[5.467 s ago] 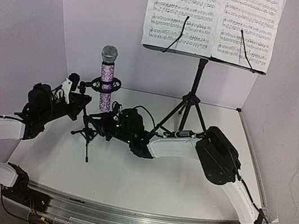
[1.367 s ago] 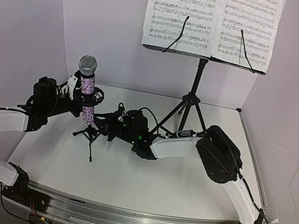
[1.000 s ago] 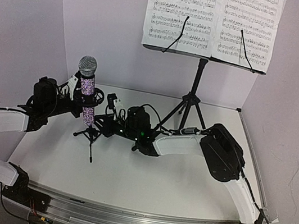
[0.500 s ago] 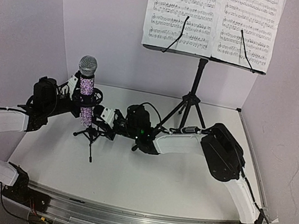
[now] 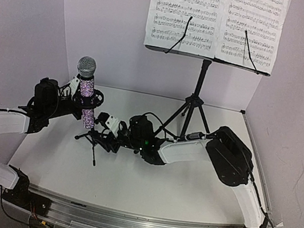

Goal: Pack up the instrument practice props

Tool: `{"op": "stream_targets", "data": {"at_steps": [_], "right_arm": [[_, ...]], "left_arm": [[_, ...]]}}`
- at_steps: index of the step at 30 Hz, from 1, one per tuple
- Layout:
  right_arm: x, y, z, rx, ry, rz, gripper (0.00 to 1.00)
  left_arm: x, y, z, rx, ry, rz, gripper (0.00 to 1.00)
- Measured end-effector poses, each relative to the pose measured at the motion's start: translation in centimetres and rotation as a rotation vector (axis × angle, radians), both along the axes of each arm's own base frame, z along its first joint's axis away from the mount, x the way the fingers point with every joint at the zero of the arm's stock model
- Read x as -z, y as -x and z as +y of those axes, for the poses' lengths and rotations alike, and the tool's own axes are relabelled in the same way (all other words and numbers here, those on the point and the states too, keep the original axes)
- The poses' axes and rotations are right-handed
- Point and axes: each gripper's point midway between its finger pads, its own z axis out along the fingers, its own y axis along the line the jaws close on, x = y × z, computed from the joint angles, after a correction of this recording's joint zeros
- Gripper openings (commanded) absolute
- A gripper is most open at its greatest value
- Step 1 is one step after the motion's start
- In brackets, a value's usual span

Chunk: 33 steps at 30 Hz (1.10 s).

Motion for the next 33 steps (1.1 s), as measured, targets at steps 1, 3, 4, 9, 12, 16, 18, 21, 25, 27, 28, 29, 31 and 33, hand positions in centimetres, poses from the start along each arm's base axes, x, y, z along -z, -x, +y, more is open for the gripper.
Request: {"op": "stream_targets", "data": {"at_steps": [1, 3, 4, 9, 12, 16, 18, 21, 25, 27, 28, 29, 31, 33], "right_arm": [[0.0, 0.5, -0.1, 0.011, -0.013, 0.066, 0.64], [-1.0, 1.1, -0.4, 0.044, -0.070, 0.232, 0.63], [-2.0, 1.5, -0.7, 0.066, -0.115, 0.345, 0.63], [-5.1, 2.1, -1.6, 0.145, -0.277, 0.720, 0.55], [-4.5, 1.8, -1.8, 0.207, -0.351, 0.996, 0.50], [-3.5, 0.1, -1.5, 0.276, -0.457, 1.319, 0.49], [-2.6, -0.7, -1.3, 0.297, -0.486, 1.418, 0.49], [-1.2, -1.7, -1.2, 0.331, -0.509, 1.514, 0.48], [-0.7, -2.3, -0.8, 0.340, -0.535, 1.597, 0.40], [-1.1, -2.6, -0.5, 0.332, -0.550, 1.624, 0.39], [-1.3, -2.7, -0.4, 0.327, -0.557, 1.634, 0.39], [-1.6, -2.9, -0.4, 0.321, -0.565, 1.644, 0.39], [-2.2, -2.9, -0.3, 0.301, -0.581, 1.658, 0.40], [-2.7, -2.8, -0.2, 0.278, -0.595, 1.666, 0.41]], "left_arm": [[0.0, 0.0, 0.0, 0.001, 0.000, 0.000, 0.00], [0.0, 0.0, 0.0, 0.002, 0.000, 0.000, 0.00], [0.0, 0.0, -0.1, 0.003, 0.000, 0.001, 0.00], [0.0, 0.0, -0.1, 0.004, 0.004, 0.007, 0.00], [-0.2, 0.0, -0.1, 0.003, 0.011, 0.010, 0.00], [-0.2, 0.0, -0.2, 0.009, 0.008, 0.008, 0.00], [-0.2, 0.0, -0.2, 0.011, 0.007, 0.007, 0.00], [-0.2, 0.0, -0.3, 0.012, 0.006, 0.006, 0.00], [-0.2, 0.0, -0.2, 0.009, 0.004, 0.004, 0.00], [-0.2, -0.1, -0.1, 0.003, 0.001, 0.001, 0.00], [-0.2, -0.2, 0.0, 0.001, 0.000, 0.000, 0.00], [-0.2, -0.2, 0.0, -0.001, 0.000, 0.000, 0.00], [-0.2, -0.1, 0.0, 0.004, 0.001, 0.001, 0.00], [-0.2, 0.0, -0.2, 0.012, 0.001, 0.001, 0.00]]}}
